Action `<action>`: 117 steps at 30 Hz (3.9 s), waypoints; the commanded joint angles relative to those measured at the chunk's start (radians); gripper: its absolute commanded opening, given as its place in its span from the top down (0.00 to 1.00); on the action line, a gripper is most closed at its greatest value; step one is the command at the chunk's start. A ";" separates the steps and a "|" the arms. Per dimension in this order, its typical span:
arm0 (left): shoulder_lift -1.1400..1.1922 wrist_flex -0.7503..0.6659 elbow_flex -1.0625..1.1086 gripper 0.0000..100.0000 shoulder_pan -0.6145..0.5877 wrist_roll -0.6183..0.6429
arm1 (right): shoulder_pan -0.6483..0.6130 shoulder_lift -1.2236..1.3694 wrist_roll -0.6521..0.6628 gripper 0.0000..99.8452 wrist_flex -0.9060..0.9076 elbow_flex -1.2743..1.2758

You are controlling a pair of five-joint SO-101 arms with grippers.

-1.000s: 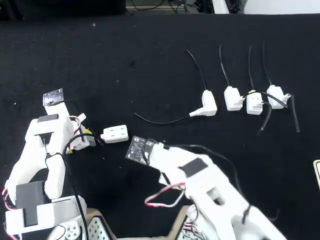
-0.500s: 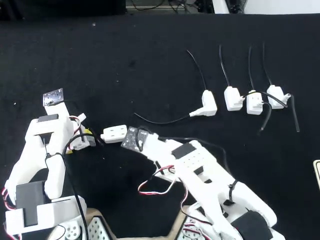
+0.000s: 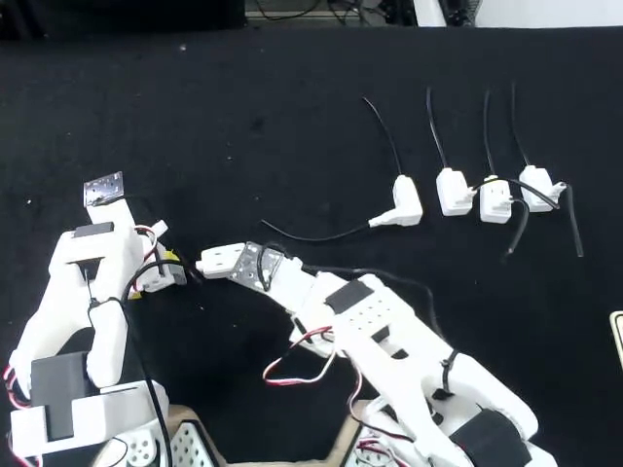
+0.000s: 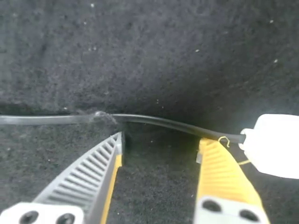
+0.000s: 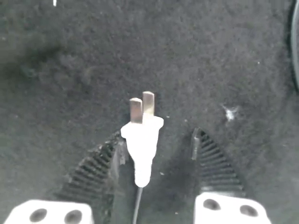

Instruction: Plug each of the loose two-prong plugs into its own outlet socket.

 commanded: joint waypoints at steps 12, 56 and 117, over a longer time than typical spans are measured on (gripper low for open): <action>-0.023 -0.003 0.001 0.74 -0.021 0.009 | 0.041 -0.038 -0.043 0.99 -0.074 0.004; -1.528 0.087 0.616 0.74 0.197 -0.028 | -0.307 -0.234 -0.270 0.99 -0.638 0.150; -1.536 0.054 0.668 0.74 0.326 -0.071 | -0.301 -0.805 -0.272 0.99 -0.348 0.277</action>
